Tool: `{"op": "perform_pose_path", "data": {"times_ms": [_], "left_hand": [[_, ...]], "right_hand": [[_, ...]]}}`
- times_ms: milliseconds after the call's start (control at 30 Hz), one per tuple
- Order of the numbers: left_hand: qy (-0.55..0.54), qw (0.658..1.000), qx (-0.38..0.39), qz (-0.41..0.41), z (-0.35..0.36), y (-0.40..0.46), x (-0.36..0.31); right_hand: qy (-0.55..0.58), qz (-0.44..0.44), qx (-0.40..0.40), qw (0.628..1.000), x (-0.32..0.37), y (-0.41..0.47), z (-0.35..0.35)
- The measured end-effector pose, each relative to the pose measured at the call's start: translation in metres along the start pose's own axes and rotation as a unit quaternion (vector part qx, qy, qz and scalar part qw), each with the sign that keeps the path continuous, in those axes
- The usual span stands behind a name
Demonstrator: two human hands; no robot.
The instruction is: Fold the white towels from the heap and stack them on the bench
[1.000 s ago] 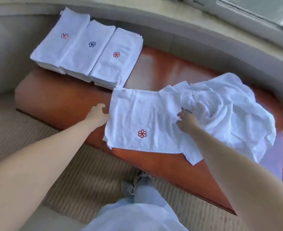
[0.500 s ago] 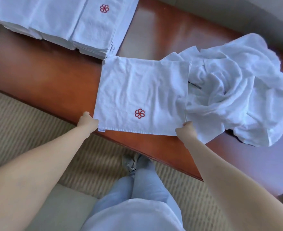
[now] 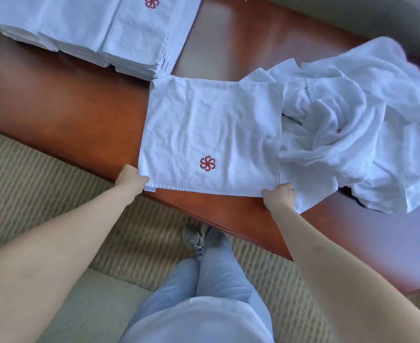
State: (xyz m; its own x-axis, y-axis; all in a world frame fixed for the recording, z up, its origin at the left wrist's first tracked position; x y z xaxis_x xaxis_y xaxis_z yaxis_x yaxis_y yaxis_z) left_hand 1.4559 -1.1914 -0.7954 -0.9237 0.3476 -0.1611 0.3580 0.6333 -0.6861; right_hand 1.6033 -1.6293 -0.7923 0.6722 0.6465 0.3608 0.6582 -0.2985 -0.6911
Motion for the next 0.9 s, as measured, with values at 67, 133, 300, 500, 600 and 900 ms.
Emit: {"op": "perform_pose_path", "data": {"times_ms": [67, 133, 300, 500, 600, 900], "left_hand": [[-0.039, 0.999, 0.004, -0.002, 0.001, -0.001, 0.003], [-0.076, 0.997, 0.011, -0.011, 0.002, -0.002, 0.006], [-0.096, 0.995, 0.015, -0.007, 0.000, -0.004, 0.007], [-0.108, 0.993, 0.048, -0.010, -0.004, -0.015, 0.003], [-0.235, 0.965, 0.113, -0.008, -0.021, -0.023, -0.021], [-0.173, 0.981, 0.053, 0.062, -0.031, -0.017, -0.026]], "right_hand": [[-0.003, 0.004, 0.012, 1.000, 0.000, 0.001, 0.002], [0.004, 0.013, 0.013, 1.000, 0.000, -0.001, 0.001], [0.078, 0.016, -0.019, 0.997, -0.005, 0.000, 0.001], [0.109, 0.017, 0.052, 0.993, -0.007, -0.001, 0.001], [0.285, 0.011, 0.111, 0.952, 0.038, -0.007, -0.023], [0.273, -0.093, 0.062, 0.955, 0.045, -0.002, -0.049]]}}
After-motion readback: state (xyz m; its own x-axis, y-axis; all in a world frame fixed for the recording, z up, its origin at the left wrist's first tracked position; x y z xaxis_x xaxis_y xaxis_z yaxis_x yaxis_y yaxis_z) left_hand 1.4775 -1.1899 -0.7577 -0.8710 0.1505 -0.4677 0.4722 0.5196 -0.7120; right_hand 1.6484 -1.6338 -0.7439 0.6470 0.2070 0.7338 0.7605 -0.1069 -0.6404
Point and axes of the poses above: each hand's wrist, its own y-axis towards the middle knuckle, its own z-axis out of the palm, x = y × z, the point moved 7 cm from there along y, towards the middle knuckle, and after that the axes turned 13 degrees about y, right-handed, at the moved point
